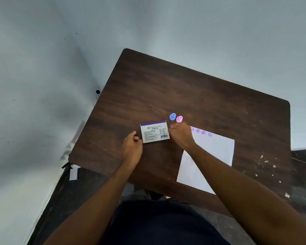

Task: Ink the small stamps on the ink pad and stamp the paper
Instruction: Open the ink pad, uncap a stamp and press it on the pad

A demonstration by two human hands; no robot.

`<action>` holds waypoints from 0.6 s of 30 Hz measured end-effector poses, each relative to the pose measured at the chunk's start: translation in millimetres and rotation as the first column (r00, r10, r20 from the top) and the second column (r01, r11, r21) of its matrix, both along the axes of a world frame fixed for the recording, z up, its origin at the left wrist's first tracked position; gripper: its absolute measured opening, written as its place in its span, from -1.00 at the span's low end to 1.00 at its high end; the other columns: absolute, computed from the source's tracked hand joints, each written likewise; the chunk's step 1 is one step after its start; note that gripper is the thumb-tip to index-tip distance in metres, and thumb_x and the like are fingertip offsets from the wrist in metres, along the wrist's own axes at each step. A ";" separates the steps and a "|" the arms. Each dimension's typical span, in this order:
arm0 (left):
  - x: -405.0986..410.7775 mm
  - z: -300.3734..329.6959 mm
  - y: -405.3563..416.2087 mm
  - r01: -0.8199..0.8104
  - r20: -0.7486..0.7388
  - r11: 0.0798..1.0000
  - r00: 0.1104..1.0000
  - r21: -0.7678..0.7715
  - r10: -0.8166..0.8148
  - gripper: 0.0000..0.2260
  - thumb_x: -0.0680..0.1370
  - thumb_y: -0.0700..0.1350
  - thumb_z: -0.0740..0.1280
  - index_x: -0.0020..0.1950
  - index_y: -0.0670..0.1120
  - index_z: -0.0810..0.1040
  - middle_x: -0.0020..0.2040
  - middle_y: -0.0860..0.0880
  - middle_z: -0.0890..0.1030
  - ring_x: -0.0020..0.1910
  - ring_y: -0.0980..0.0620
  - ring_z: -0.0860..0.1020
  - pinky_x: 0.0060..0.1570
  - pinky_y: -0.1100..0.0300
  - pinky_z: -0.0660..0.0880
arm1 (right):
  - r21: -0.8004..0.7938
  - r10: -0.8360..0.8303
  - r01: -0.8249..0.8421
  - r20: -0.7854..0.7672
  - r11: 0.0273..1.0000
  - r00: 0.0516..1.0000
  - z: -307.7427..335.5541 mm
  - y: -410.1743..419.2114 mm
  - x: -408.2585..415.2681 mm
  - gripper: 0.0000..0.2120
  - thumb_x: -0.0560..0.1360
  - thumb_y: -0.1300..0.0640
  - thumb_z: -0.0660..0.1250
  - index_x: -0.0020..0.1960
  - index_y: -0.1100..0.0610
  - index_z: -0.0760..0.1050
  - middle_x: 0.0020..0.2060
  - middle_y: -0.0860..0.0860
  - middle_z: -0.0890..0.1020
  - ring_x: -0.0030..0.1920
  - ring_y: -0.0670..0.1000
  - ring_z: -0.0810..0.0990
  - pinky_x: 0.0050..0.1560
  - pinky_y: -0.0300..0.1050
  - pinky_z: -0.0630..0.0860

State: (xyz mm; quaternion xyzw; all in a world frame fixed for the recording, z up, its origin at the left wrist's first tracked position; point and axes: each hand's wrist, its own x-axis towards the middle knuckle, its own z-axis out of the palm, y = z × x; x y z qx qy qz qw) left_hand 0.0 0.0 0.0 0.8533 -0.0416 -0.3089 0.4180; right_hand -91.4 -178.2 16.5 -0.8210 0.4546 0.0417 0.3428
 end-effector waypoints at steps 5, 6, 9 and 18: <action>2.9 -1.4 -3.4 0.069 -0.003 0.997 0.998 0.044 -0.069 -0.56 0.53 -0.20 0.27 0.43 -0.10 0.42 0.09 0.04 0.50 0.05 0.09 0.50 0.18 0.16 0.45 | 0.138 0.056 -0.045 -0.079 0.989 0.995 -3.8 -1.7 0.3 -0.79 0.54 0.24 0.23 -0.08 0.30 0.61 -0.05 0.14 0.70 -0.22 0.01 0.61 -0.17 -0.12 0.61; 3.1 -2.3 -3.8 0.080 -0.002 0.996 0.997 0.047 -0.080 -0.56 0.54 -0.20 0.27 0.43 -0.11 0.42 0.10 0.03 0.50 0.01 0.11 0.49 0.14 0.19 0.43 | 0.146 0.038 -0.028 -0.067 0.989 0.997 -3.2 -0.6 0.7 -0.79 0.54 0.24 0.22 -0.03 0.30 0.62 0.01 0.15 0.69 -0.16 0.05 0.64 -0.10 -0.04 0.63; -0.2 -2.8 -5.9 0.127 -0.002 0.991 0.992 0.052 -0.127 -0.58 0.55 -0.19 0.28 0.43 -0.10 0.42 0.13 0.01 0.49 -0.10 0.15 0.48 0.06 0.22 0.43 | 0.165 -0.005 0.007 -0.017 0.986 1.000 -2.3 3.5 0.3 -0.77 0.54 0.26 0.22 0.07 0.27 0.62 0.15 0.15 0.65 -0.04 0.11 0.66 -0.03 0.01 0.64; -2.2 2.2 -10.8 0.125 0.054 0.992 0.991 0.000 -0.125 -0.65 0.54 -0.23 0.30 0.34 -0.13 0.51 0.16 -0.08 0.50 0.08 -0.03 0.57 0.22 0.08 0.49 | 0.153 -0.023 0.024 -0.005 0.988 1.000 -7.3 0.7 -1.5 -0.75 0.59 0.19 0.23 0.16 0.23 0.60 0.16 0.15 0.65 0.08 0.12 0.64 0.03 -0.07 0.60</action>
